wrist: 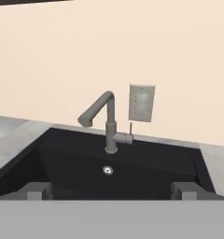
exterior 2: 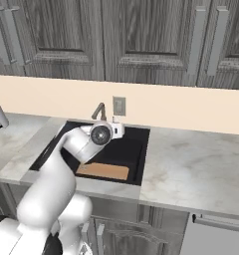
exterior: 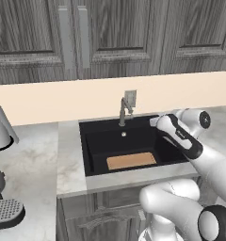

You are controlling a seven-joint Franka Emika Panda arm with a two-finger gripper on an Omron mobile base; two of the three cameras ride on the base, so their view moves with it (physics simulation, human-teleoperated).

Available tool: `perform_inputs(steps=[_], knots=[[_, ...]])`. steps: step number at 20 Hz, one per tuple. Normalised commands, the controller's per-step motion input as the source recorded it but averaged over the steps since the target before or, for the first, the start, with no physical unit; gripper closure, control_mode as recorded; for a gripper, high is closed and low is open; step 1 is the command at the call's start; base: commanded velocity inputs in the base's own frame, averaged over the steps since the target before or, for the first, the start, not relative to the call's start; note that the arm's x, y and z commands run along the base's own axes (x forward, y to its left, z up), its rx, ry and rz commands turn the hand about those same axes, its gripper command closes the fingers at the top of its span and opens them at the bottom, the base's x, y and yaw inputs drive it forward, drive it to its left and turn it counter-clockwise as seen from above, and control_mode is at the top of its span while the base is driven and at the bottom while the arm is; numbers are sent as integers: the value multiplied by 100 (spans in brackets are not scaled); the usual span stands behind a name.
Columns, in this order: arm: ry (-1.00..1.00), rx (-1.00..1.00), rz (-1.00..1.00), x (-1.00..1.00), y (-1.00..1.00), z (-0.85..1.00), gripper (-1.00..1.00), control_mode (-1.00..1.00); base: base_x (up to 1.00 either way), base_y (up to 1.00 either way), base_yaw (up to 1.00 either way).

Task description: Turn on the sink faucet with hot water and rinse the cutting board for ten seconds, then turn off the faucet. Push the cutting board to reach the water if necessary.

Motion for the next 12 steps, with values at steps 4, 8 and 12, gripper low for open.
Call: perform_inputs(steps=[4, 8, 12], knots=[[0, 2, 0, 27, 0, -3, -100, -100, 0, 0, 0], [0, 3, 0, 27, 0, -3, -100, -100, 0, 0, 0], [0, 2, 0, 25, 0, -2, -100, -100, 0, 0, 0]])
